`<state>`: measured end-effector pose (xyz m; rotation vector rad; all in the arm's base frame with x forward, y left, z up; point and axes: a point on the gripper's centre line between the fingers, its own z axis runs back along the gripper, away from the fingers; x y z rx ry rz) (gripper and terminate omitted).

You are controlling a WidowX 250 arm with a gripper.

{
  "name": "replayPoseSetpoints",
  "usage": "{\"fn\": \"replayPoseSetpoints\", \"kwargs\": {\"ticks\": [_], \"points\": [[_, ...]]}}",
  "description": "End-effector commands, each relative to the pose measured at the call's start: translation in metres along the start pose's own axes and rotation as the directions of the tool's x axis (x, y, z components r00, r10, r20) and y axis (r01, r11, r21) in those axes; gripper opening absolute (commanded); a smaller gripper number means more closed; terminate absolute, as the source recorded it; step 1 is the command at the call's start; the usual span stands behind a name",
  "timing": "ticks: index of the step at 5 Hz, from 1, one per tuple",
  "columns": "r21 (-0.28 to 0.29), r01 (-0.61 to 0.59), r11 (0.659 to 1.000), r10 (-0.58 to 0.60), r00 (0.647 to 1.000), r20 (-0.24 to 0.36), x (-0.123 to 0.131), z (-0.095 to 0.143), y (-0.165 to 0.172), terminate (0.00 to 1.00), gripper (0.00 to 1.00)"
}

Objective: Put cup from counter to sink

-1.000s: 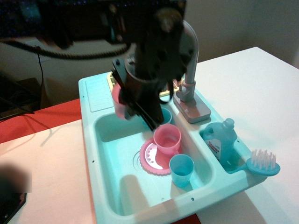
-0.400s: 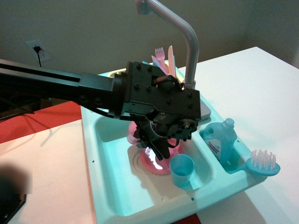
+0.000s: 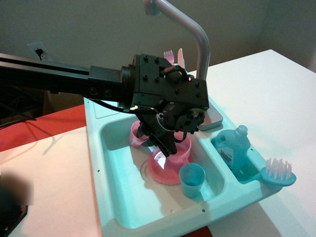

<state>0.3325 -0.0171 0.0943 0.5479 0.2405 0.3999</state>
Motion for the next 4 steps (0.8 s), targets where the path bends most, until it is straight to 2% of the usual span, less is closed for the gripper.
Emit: {"fn": "replayPoseSetpoints", "kwargs": {"ticks": [1,3,4], "points": [[-0.026,-0.041,0.999,0.041,0.999,0.002,-0.003,0.025,0.017,0.00,1.00],[-0.045,-0.054,0.998,0.054,0.999,-0.004,-0.020,0.046,0.039,0.00,1.00],[-0.040,-0.079,0.996,0.081,0.996,0.041,-0.035,0.068,0.065,1.00,1.00]]}}
